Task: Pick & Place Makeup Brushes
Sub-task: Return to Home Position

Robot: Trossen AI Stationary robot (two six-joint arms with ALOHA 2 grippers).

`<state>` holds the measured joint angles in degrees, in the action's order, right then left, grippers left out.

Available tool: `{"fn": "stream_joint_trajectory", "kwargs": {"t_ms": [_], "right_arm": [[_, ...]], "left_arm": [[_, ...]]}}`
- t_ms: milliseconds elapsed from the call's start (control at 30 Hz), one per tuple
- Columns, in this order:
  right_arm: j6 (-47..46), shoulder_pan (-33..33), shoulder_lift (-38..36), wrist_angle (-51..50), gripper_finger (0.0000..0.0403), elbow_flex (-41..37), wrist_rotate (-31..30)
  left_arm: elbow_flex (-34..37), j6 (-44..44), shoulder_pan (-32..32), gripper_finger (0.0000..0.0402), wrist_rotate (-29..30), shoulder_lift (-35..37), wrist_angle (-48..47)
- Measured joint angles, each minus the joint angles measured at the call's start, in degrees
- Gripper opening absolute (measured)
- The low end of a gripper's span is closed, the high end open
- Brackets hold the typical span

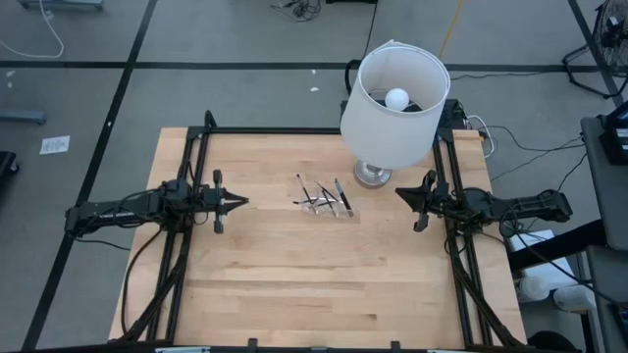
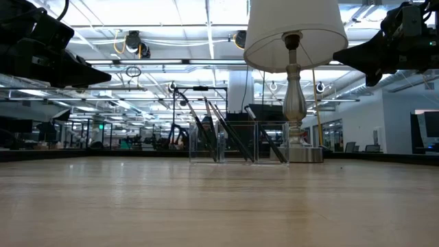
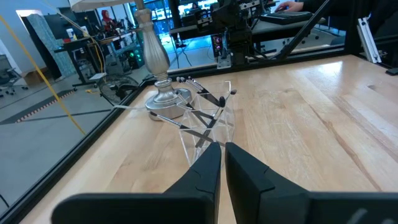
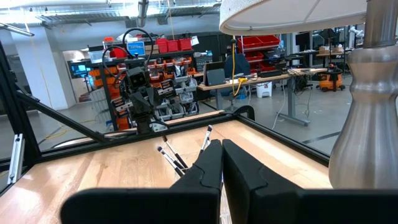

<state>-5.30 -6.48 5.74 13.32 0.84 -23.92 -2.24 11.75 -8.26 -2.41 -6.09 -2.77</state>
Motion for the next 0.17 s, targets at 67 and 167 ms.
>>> {"fn": "stream_joint_trajectory", "kwargs": {"t_ms": [67,167], "right_arm": [[0.0,0.0,0.0,0.0,0.0,0.0,0.0],[0.0,0.0,0.0,0.0,0.0,0.0,0.0]], "left_arm": [[0.0,0.0,0.0,0.0031,0.0,0.0,0.0],[0.0,0.0,0.0,0.0031,0.0,0.0,0.0]]}}
